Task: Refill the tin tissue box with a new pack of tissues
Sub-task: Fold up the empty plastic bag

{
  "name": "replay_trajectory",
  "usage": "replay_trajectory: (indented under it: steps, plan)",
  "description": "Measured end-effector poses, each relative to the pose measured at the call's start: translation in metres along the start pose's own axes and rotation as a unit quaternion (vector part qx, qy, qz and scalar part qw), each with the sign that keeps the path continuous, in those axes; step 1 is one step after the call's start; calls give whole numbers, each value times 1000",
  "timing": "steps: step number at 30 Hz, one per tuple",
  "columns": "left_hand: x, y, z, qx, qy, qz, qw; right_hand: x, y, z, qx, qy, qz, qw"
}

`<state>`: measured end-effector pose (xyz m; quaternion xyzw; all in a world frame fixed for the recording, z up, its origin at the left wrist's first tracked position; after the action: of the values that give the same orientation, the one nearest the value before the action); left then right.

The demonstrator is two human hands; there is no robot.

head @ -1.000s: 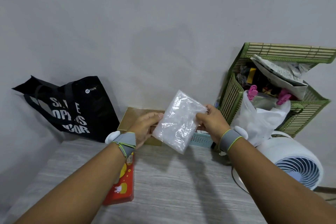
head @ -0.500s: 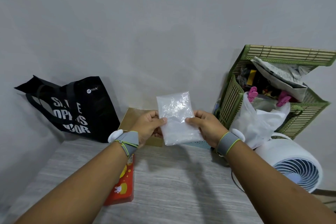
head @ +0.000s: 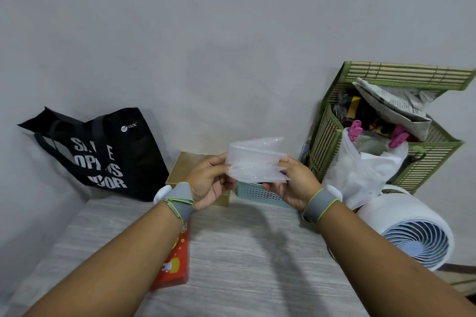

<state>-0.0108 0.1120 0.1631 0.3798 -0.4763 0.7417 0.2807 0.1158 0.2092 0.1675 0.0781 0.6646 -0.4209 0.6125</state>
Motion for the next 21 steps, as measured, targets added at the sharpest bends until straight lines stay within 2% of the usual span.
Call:
replay_trajectory:
  steps: [4,9,13,18,21]
  plan:
    - [3,10,0,51,-17,-25,998,-3,-6,3,-12,0,11,1000]
    - [14,12,7,91,-54,-92,990,0,-13,10,-40,-31,-58,997]
    - [18,13,13,117,-73,-186,973,11,-13,14,-24,-73,43,996]
    - [20,32,22,153,-88,-246,953,41,-16,34,-80,-183,136,970]
    - [20,45,37,171,-88,-250,949,44,-24,41,-77,-160,171,969]
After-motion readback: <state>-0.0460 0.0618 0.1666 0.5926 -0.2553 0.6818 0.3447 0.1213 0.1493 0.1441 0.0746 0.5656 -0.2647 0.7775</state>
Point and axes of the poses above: each hand's wrist, its own z-axis away from the middle knuckle, its own y-axis out of the back of the hand, x = y × z, the point moved 10 cm from there along -z, towards the middle knuckle, and after that the axes turned 7 degrees about y, right-handed, at the moved point
